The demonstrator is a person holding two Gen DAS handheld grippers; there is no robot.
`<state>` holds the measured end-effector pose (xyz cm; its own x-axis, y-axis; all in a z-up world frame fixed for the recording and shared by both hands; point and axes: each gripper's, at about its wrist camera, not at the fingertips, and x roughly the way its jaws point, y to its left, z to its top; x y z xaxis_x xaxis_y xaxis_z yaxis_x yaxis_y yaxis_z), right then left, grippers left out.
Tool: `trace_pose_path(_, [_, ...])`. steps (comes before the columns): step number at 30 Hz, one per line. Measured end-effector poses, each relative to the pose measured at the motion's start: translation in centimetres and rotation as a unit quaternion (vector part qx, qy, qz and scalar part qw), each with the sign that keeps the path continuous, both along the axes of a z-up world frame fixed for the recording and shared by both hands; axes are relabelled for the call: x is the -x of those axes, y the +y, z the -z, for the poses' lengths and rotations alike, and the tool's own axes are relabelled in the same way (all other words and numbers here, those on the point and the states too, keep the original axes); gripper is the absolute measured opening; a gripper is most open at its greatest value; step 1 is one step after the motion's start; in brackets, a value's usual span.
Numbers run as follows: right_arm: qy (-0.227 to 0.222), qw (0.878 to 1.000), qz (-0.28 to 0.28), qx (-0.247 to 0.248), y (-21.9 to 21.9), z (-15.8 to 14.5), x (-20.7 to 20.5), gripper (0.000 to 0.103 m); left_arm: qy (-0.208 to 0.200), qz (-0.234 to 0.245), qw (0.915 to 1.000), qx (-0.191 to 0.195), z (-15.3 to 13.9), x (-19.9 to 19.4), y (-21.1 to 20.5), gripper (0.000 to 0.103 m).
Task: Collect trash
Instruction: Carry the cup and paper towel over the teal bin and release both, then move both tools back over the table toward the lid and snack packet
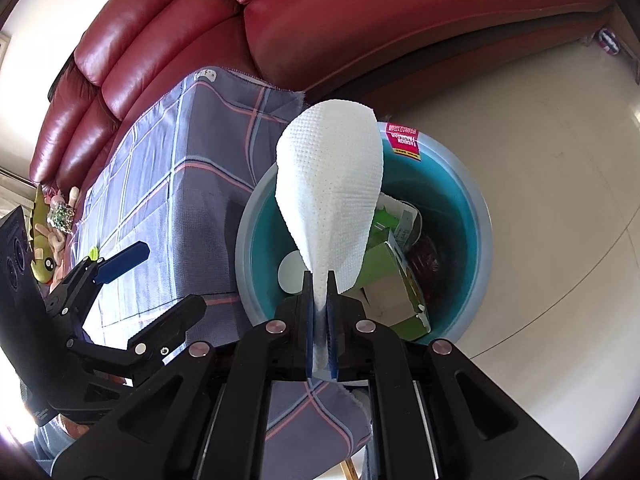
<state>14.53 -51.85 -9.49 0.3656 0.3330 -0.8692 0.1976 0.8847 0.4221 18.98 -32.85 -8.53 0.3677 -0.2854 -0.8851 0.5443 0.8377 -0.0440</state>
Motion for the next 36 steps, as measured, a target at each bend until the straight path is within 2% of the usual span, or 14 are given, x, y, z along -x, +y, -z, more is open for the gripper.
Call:
trace_pose_path(3, [0.008, 1.0, -0.002, 0.003, 0.3, 0.5, -0.4, 0.008, 0.002, 0.0, 1.0, -0.001, 0.1, 0.1, 0.2, 0.097])
trace_pose_path(4, [0.011, 1.0, 0.0, 0.004, 0.3, 0.6, -0.6, 0.014, 0.002, 0.0, 1.0, -0.001, 0.1, 0.1, 0.3, 0.097])
trace_pose_path(5, [0.012, 1.0, 0.003, 0.003, 0.3, 0.6, -0.7, 0.023, 0.002, 0.0, 1.0, 0.001, 0.1, 0.0, 0.4, 0.097])
trace_pose_path(6, [0.011, 1.0, 0.005, 0.008, 0.3, 0.6, -0.7, 0.05, 0.002, 0.0, 1.0, 0.002, 0.1, 0.0, 0.5, 0.097])
trace_pose_path(7, [0.007, 1.0, 0.008, 0.014, 0.4, 0.5, -0.7, 0.064, 0.003, -0.001, 1.0, 0.003, 0.0, -0.1, 0.6, 0.097])
trace_pose_path(12, [0.007, 1.0, 0.012, 0.02, 0.4, 0.4, -0.8, 0.064, 0.007, -0.005, 0.9999, 0.01, 0.0, -0.2, 1.0, 0.097])
trace_pose_path(14, [0.009, 1.0, 0.016, 0.021, 0.3, 0.3, -0.7, 0.068, 0.009, -0.006, 0.9999, 0.011, 0.0, -0.2, 1.1, 0.097])
trace_pose_path(15, [0.009, 1.0, 0.019, 0.022, 0.3, 0.3, -0.6, 0.075, 0.01, -0.005, 0.9999, 0.012, 0.0, -0.2, 1.2, 0.097])
trace_pose_path(17, [0.014, 0.999, 0.024, 0.024, 0.3, 0.2, -0.5, 0.076, 0.011, -0.005, 0.9998, 0.014, -0.1, -0.1, 1.2, 0.097])
trace_pose_path(20, [0.02, 0.999, 0.037, 0.027, 0.1, 0.1, -0.2, 0.085, 0.014, -0.004, 0.9998, 0.017, -0.2, -0.1, 1.3, 0.097])
trace_pose_path(36, [0.01, 0.998, 0.043, 0.049, 2.7, -3.6, 2.5, 0.087, -0.001, -0.009, 0.9989, 0.046, -3.0, 2.1, 4.2, 0.097])
